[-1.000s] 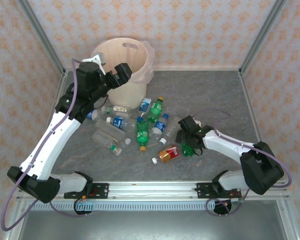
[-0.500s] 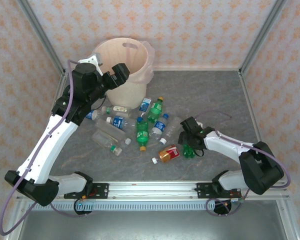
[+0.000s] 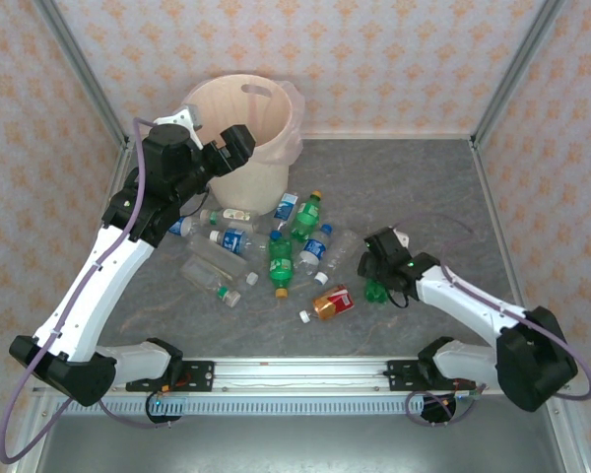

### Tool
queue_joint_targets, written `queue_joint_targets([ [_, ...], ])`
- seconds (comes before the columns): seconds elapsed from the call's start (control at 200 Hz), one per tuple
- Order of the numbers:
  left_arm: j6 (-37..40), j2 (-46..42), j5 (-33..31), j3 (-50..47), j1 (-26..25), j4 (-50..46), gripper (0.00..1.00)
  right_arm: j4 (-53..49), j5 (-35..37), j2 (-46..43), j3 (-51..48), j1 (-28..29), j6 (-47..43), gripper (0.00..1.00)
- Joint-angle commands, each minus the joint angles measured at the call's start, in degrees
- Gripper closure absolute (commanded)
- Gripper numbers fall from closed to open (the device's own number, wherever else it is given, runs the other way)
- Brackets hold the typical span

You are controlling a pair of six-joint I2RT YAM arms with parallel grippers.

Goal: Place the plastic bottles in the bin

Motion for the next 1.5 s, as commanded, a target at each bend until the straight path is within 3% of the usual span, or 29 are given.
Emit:
queue_joint_targets([
  [0.0, 1.44, -0.49, -1.42, 0.52, -0.21, -2.08, 0.01, -1.39, 4.19, -3.54, 3.39, -0.31, 0.69, 0.44],
  [0.26, 1.55, -0.97, -4.67, 1.36, -0.23, -4.21, 0.01, 1.02, 2.11, -7.44, 14.03, -0.33, -4.17, 0.43],
  [0.476, 0.87, -3.31, -11.95, 1.36, -0.23, -6.87, 0.01, 7.57, -0.29, -5.56, 25.36, -0.27, -7.77, 0.44],
  [0.696, 0.28, -7.87, -15.96, -0.83, -0.21, -6.45, 0.01, 13.25, -5.88, 4.94, 40.68, -0.18, -10.23, 0.44],
  [1.006, 0.22, -11.23, -15.00, -2.27, -0.09, -9.30, 0.01, 21.70, -11.67, 21.14, 58.83, 2.70, -6.22, 0.44],
  [1.492, -1.05, -13.93, -13.04, -2.77, -0.14, -15.33, 0.01, 18.09, -11.59, 49.62, 93.95, 5.80, -6.12, 0.44],
])
